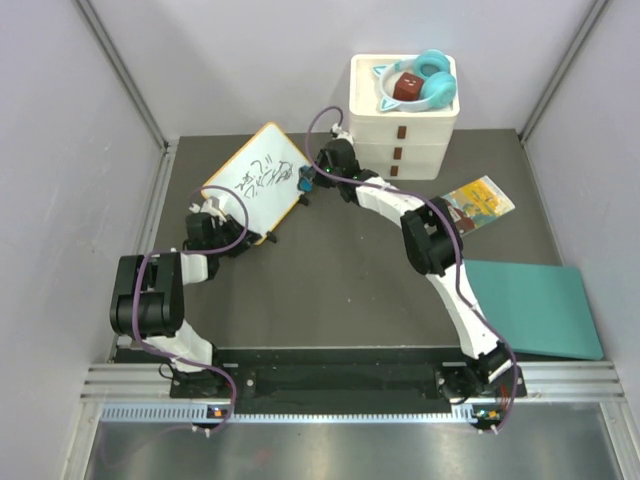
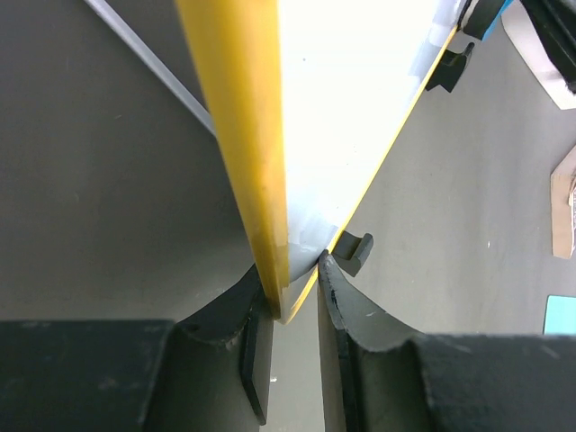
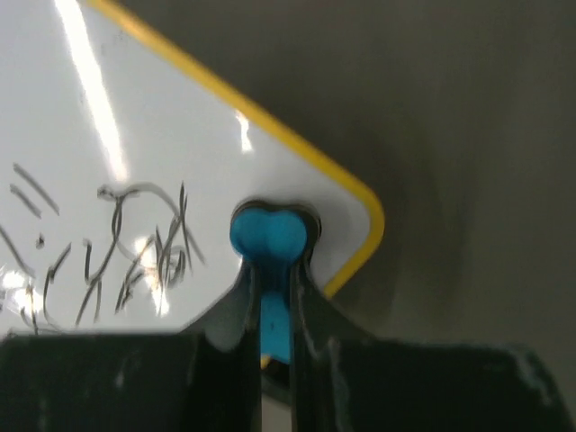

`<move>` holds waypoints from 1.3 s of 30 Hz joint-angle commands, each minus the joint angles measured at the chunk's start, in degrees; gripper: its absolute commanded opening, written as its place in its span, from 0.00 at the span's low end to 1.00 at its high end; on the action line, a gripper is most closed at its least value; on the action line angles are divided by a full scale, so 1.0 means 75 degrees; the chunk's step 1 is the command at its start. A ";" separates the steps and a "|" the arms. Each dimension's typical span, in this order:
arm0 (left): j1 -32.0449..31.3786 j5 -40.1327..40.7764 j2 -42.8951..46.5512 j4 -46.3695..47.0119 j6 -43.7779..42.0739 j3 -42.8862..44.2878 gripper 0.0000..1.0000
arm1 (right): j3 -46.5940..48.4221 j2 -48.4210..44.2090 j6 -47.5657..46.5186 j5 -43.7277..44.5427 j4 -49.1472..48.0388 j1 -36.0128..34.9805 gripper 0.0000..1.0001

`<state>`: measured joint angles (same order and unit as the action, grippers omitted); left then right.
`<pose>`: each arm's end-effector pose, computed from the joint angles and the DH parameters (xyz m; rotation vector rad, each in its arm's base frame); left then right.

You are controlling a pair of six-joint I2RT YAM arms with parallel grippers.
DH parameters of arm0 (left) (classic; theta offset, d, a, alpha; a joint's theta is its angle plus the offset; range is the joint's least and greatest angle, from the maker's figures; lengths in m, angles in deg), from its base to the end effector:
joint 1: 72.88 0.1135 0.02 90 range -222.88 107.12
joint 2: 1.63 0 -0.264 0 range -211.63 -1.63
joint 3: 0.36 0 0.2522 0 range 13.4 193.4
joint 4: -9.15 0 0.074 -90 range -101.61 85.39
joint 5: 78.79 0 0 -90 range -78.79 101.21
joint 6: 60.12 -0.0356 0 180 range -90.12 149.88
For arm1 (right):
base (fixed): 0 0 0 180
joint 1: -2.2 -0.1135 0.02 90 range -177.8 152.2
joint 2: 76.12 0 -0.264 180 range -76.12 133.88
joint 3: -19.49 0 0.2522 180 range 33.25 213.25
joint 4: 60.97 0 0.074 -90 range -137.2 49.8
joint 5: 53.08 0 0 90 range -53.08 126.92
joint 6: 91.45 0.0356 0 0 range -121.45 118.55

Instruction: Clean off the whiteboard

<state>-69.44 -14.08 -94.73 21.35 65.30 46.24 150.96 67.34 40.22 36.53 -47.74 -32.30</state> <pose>0.2960 0.0026 0.1343 -0.4855 2.1595 -0.7939 0.4762 0.3276 0.1716 0.1278 2.1128 0.8339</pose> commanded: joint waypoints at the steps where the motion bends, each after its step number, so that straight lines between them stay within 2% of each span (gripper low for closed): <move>1: -0.0107 0.0467 -0.0114 -0.1269 -0.0363 -0.0254 0.00 | 0.1155 0.0418 -0.0095 0.0086 0.0669 0.0147 0.00; 3: -0.0108 0.0479 -0.0126 -0.1281 -0.0363 -0.0254 0.00 | 0.1541 0.0524 -0.0107 -0.0206 0.0739 0.0147 0.00; 12: -0.0119 0.0502 -0.0114 -0.1281 -0.0363 -0.0242 0.00 | 0.1567 0.0548 -0.0130 -0.0757 -0.0302 -0.0122 0.00; 20: -0.0154 0.0502 -0.0102 -0.1293 -0.0375 -0.0242 0.00 | 0.2679 0.0969 -0.0271 -0.1003 -0.0456 -0.0626 0.00; 25: -0.0213 0.0549 -0.0102 -0.1328 -0.0410 -0.0219 0.00 | 0.2868 0.1075 -0.0235 -0.1191 -0.0690 -0.0989 0.00; 31: -0.0236 0.0572 -0.0102 -0.1340 -0.0410 -0.0219 0.00 | 0.3102 0.1181 -0.0669 -0.0747 -0.0609 -0.1283 0.00; 39: -0.0248 0.0561 -0.0091 -0.1351 -0.0422 -0.0219 0.00 | 0.2985 0.1181 -0.0494 0.0624 0.0609 -0.0697 0.00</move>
<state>-70.20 -12.84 -94.46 21.19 64.86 46.24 171.42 75.49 36.72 33.82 -48.20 -40.95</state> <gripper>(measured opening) 0.272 0.062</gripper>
